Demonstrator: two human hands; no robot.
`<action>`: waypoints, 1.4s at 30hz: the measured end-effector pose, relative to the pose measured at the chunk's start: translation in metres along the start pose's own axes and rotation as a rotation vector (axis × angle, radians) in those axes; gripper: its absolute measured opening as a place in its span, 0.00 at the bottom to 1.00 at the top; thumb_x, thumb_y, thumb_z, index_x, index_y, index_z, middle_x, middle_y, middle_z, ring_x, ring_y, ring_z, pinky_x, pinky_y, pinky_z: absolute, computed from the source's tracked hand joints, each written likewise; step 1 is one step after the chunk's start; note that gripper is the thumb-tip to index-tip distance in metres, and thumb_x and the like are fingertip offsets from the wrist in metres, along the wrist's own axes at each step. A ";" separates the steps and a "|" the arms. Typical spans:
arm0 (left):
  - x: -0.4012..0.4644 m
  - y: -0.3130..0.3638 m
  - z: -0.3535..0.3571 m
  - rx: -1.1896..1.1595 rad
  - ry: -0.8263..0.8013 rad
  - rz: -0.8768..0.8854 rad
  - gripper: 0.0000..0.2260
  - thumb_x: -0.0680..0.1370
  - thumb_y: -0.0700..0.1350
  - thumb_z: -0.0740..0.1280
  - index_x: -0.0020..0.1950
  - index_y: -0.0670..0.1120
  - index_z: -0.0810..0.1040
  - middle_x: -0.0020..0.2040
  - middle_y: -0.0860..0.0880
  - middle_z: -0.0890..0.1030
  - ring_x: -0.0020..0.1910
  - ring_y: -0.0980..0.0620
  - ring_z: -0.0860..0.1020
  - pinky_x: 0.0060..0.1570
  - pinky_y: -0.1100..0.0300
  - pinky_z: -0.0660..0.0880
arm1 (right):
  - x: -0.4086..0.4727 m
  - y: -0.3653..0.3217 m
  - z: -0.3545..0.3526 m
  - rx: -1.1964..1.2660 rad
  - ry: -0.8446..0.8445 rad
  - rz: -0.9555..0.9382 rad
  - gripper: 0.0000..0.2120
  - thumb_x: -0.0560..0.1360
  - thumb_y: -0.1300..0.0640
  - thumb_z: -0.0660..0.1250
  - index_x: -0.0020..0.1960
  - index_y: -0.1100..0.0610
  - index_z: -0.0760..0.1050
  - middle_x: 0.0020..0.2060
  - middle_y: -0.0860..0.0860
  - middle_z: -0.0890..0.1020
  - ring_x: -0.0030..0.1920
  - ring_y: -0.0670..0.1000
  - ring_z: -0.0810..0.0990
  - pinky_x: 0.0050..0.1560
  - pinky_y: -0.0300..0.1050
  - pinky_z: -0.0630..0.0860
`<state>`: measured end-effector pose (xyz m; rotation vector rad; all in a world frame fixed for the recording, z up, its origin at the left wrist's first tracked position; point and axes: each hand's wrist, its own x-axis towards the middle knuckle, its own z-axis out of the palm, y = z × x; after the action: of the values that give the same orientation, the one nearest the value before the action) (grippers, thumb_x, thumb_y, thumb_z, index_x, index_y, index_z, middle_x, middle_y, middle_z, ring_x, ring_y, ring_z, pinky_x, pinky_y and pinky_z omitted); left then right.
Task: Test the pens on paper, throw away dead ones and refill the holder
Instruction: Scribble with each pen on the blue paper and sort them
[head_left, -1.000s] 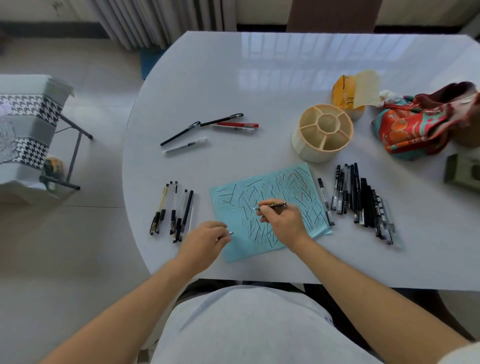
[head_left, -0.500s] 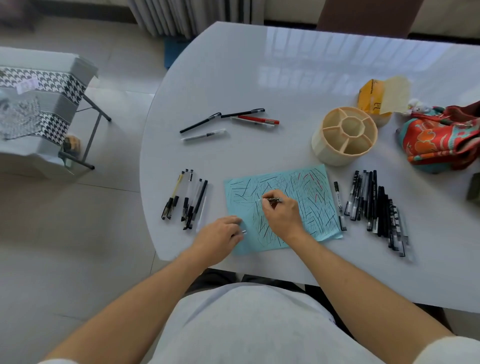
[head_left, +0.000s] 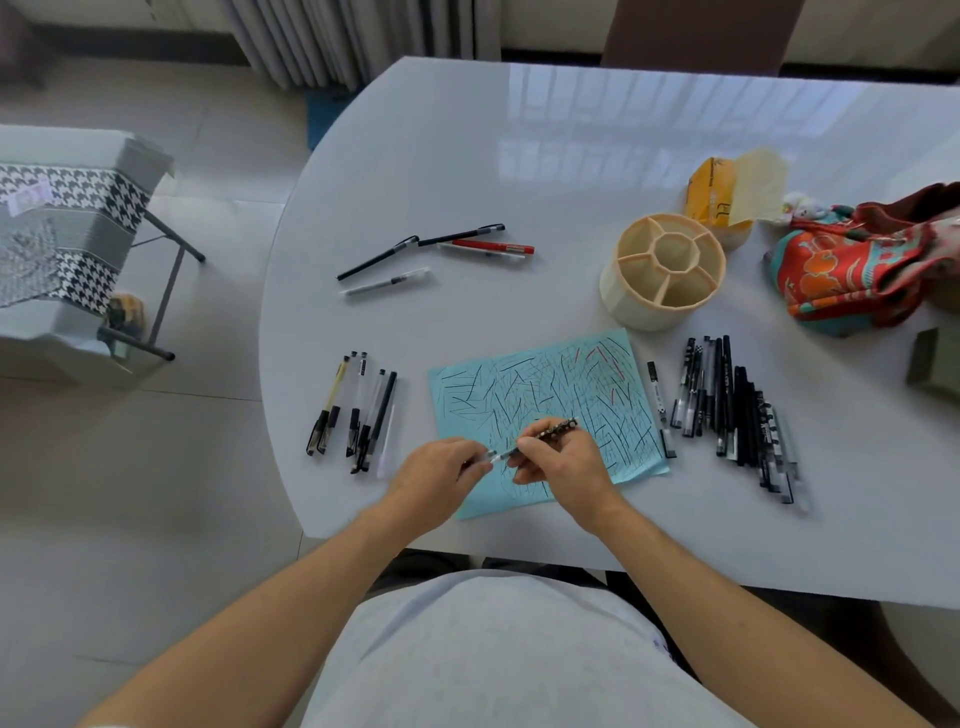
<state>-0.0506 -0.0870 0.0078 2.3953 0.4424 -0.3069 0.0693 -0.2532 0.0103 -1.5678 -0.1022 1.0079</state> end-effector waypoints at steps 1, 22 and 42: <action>0.001 0.001 0.000 0.000 -0.008 0.009 0.08 0.81 0.53 0.63 0.47 0.52 0.78 0.37 0.57 0.74 0.36 0.56 0.72 0.35 0.60 0.67 | 0.000 0.000 -0.002 0.006 0.010 0.000 0.05 0.80 0.64 0.68 0.46 0.63 0.80 0.39 0.63 0.85 0.33 0.57 0.82 0.44 0.56 0.84; 0.035 0.024 -0.008 -0.034 -0.041 0.131 0.10 0.80 0.50 0.64 0.40 0.48 0.76 0.33 0.55 0.75 0.33 0.57 0.72 0.34 0.59 0.66 | 0.006 -0.015 -0.012 -0.082 0.098 -0.008 0.08 0.83 0.57 0.67 0.50 0.61 0.80 0.38 0.53 0.86 0.37 0.53 0.84 0.44 0.50 0.85; 0.038 -0.061 -0.035 0.198 -0.094 0.125 0.20 0.77 0.44 0.64 0.69 0.46 0.74 0.76 0.46 0.65 0.74 0.45 0.64 0.71 0.50 0.67 | 0.081 -0.060 -0.087 -1.267 0.519 0.125 0.15 0.81 0.59 0.64 0.67 0.59 0.73 0.60 0.58 0.76 0.50 0.57 0.77 0.47 0.50 0.73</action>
<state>-0.0364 -0.0112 -0.0139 2.5749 0.2265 -0.4214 0.2023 -0.2561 0.0106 -2.9716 -0.3228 0.5549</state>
